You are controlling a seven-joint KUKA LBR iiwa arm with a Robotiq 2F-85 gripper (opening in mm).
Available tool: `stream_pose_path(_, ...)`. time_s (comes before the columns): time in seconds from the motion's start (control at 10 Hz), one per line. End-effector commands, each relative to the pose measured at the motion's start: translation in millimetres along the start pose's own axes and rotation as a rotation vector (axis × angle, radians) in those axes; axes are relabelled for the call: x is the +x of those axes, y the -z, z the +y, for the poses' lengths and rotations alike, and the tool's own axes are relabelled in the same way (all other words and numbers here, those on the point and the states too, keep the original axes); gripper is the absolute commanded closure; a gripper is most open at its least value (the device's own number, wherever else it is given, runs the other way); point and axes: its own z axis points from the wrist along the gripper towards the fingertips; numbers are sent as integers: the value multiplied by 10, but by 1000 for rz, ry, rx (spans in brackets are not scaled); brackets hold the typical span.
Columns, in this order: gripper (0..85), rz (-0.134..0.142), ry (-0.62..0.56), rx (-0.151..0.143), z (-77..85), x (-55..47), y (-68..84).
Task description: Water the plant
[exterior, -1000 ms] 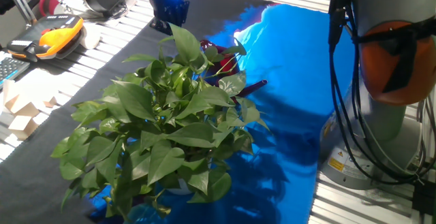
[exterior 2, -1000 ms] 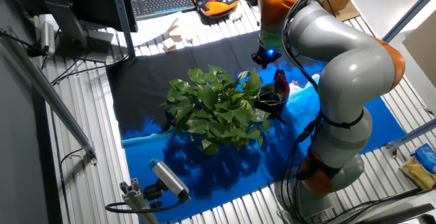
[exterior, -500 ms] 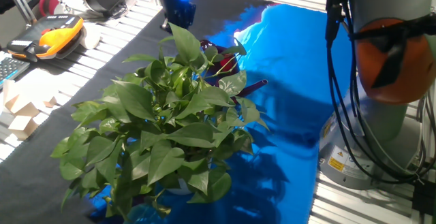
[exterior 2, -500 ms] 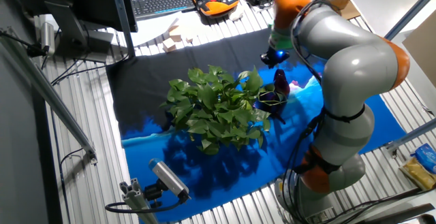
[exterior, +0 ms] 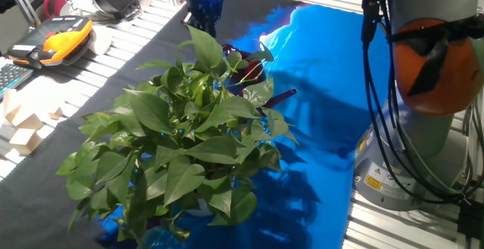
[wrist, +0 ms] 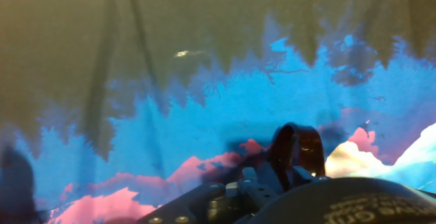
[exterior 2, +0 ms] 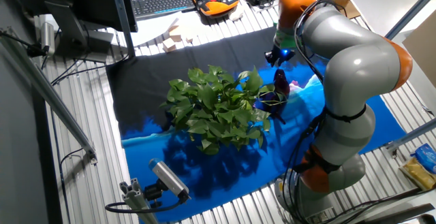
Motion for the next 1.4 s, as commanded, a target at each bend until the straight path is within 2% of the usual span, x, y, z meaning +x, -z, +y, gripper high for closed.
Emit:
stream_pose_path(0.0,510,5,-4,-10,-23,5,-29)
stream_pose_path(0.2,510,5,-30,-16,-98,40,-87)
stream_pose_path(0.3,340,-2,-43,-17,-129,48,-131)
stream_pose_path(0.4,340,22,-64,-14,-164,50,-187)
stream_pose_path(0.6,340,14,-79,-22,-215,41,-286)
stream_pose_path(1.0,340,4,-81,-26,-303,100,-359)
stream_pose_path(1.3,340,3,-91,-31,-312,114,-392)
